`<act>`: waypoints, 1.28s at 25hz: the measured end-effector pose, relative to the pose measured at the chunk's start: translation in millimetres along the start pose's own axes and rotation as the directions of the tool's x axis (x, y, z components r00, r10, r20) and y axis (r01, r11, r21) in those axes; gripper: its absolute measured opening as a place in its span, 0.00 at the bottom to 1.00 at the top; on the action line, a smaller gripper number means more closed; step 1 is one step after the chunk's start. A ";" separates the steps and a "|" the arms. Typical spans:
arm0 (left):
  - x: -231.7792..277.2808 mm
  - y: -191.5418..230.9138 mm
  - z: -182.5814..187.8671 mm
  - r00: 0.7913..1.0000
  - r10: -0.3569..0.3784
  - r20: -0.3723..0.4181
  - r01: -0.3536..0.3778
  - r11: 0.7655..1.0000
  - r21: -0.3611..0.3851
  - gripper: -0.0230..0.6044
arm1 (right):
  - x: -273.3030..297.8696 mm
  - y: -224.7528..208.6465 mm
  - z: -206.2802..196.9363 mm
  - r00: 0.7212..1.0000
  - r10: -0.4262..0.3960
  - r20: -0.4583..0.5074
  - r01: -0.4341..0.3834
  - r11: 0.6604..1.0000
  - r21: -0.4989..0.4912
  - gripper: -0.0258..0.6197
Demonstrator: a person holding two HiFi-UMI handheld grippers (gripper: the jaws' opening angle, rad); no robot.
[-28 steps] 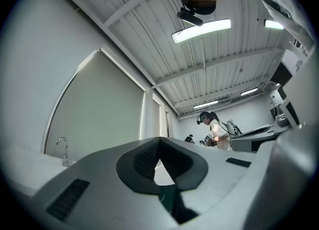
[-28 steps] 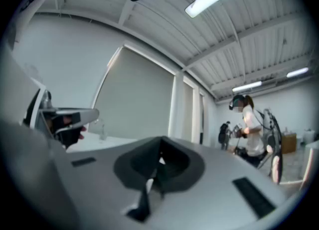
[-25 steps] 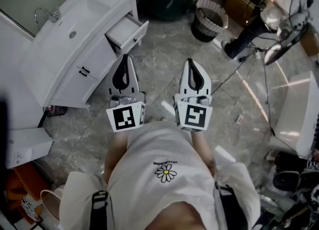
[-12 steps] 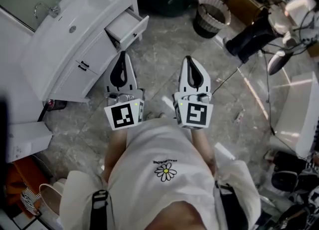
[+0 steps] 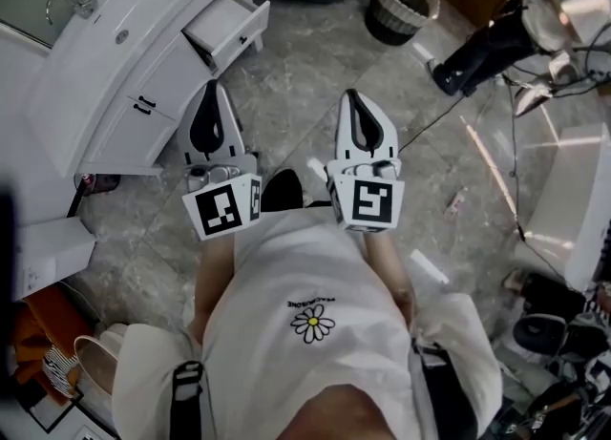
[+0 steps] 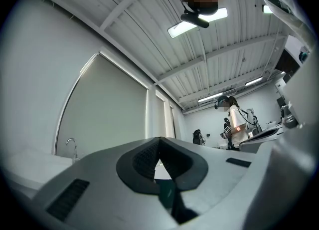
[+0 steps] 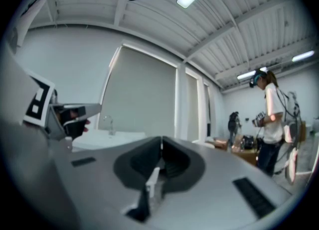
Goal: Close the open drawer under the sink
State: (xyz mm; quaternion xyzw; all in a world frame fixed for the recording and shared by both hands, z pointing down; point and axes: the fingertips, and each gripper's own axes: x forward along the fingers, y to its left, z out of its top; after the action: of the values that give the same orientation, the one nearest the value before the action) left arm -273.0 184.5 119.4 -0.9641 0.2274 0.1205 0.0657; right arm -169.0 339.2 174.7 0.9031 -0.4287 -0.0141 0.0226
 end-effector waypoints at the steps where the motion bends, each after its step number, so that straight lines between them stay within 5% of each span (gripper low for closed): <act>1: -0.8 0.5 -2.4 1.000 0.004 -0.004 -0.004 1.000 -0.002 0.07 | -1.6 -0.4 -2.0 1.000 0.003 -0.002 -0.003 1.000 -0.002 0.09; 19: 77.4 -5.2 -52.9 1.000 -0.002 0.006 0.003 0.999 -0.032 0.07 | 46.4 -48.3 -27.0 0.999 -0.023 -0.023 0.021 0.999 -0.045 0.09; 32: 201.6 4.1 -91.9 1.000 -0.011 -0.019 0.011 0.999 -0.033 0.07 | 174.0 -80.4 -38.0 0.996 0.013 -0.084 -0.016 0.999 -0.033 0.09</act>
State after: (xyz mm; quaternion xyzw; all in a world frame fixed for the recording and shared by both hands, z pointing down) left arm -81.3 79.0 154.7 -0.9674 0.2206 0.1144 0.0482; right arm 4.9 256.2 207.4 0.8993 -0.4335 0.0168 0.0560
